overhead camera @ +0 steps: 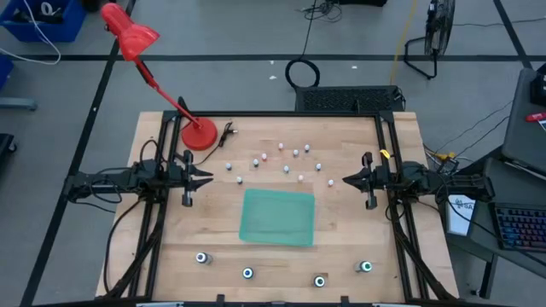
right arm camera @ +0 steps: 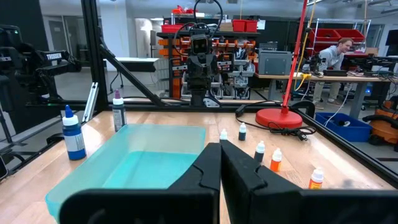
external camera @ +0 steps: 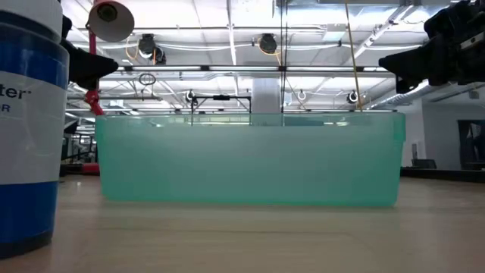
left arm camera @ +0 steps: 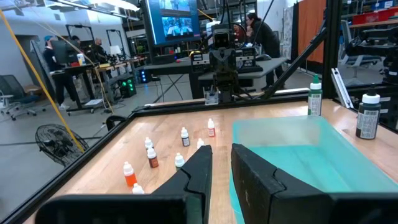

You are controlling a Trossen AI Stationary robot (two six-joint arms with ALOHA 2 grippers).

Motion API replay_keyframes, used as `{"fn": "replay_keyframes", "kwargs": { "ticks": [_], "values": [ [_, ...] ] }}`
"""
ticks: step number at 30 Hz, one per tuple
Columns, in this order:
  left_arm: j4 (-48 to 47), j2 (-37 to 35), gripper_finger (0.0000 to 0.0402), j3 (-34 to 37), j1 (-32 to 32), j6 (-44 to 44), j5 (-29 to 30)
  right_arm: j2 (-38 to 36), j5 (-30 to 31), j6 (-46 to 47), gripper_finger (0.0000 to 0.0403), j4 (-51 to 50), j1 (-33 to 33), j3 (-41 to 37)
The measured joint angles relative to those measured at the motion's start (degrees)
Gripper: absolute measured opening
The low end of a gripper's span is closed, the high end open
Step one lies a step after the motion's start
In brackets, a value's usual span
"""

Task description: Pick & Place food coloring

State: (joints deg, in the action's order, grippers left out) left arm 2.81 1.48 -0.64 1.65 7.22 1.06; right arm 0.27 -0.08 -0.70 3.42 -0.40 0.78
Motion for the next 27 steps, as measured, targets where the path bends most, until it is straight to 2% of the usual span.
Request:
{"fn": "replay_keyframes", "kwargs": {
  "ticks": [7,10,19,27],
  "values": [
    [0.00,0.01,0.0067,0.00,-0.02,0.01,0.00,0.02,0.23,-0.02,0.0000,0.14,0.00,0.00],
    [0.00,0.02,0.0067,0.00,-0.02,0.02,-0.02,0.02,2.79,-0.42,0.0000,2.85,0.02,0.00],
    [0.00,0.01,0.0067,0.00,-0.02,0.01,0.00,0.00,3.02,8.90,0.0000,12.64,0.00,0.00],
    [0.02,0.02,0.0067,0.00,-0.02,0.00,-0.01,0.00,3.11,6.15,0.0000,12.50,0.01,0.00]
  ]
}}
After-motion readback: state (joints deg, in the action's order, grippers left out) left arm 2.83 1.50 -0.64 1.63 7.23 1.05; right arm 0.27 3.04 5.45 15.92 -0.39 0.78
